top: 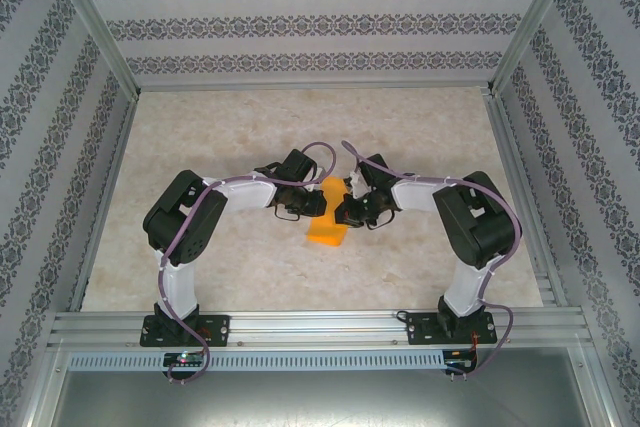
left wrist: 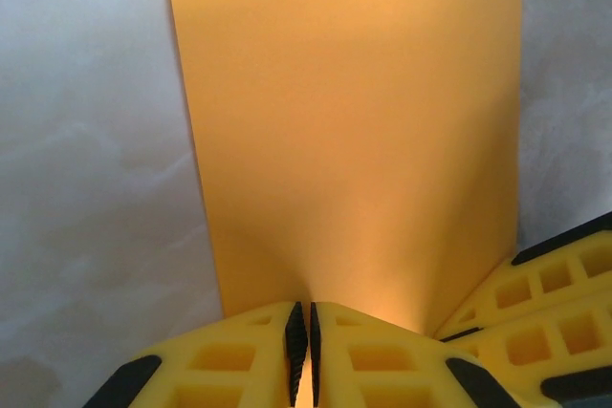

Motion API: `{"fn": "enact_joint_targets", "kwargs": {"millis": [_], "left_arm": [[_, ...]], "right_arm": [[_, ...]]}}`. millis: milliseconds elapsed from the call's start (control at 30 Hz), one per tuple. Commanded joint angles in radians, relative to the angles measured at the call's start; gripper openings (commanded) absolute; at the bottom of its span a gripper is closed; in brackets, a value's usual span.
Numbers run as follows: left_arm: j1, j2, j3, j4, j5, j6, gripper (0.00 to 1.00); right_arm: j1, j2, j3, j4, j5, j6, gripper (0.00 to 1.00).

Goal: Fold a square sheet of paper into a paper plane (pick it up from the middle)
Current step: Fold the square sheet of paper in half at the center of the table.

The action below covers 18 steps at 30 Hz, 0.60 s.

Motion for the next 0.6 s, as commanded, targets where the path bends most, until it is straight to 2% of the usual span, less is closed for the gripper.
{"fn": "enact_joint_targets", "kwargs": {"millis": [0, 400, 567], "left_arm": [[0.014, 0.06, -0.059, -0.163, -0.058, 0.033, 0.17], [0.022, 0.06, -0.067, -0.166, -0.064, 0.039, 0.17], [0.022, 0.059, -0.07, -0.168, -0.064, 0.042, 0.17]], "right_arm": [[0.013, 0.009, 0.001, -0.088, 0.012, -0.063, 0.01], [0.015, -0.079, -0.095, -0.119, -0.051, -0.119, 0.02], [0.019, -0.097, -0.123, -0.182, -0.001, -0.148, 0.02]]}}
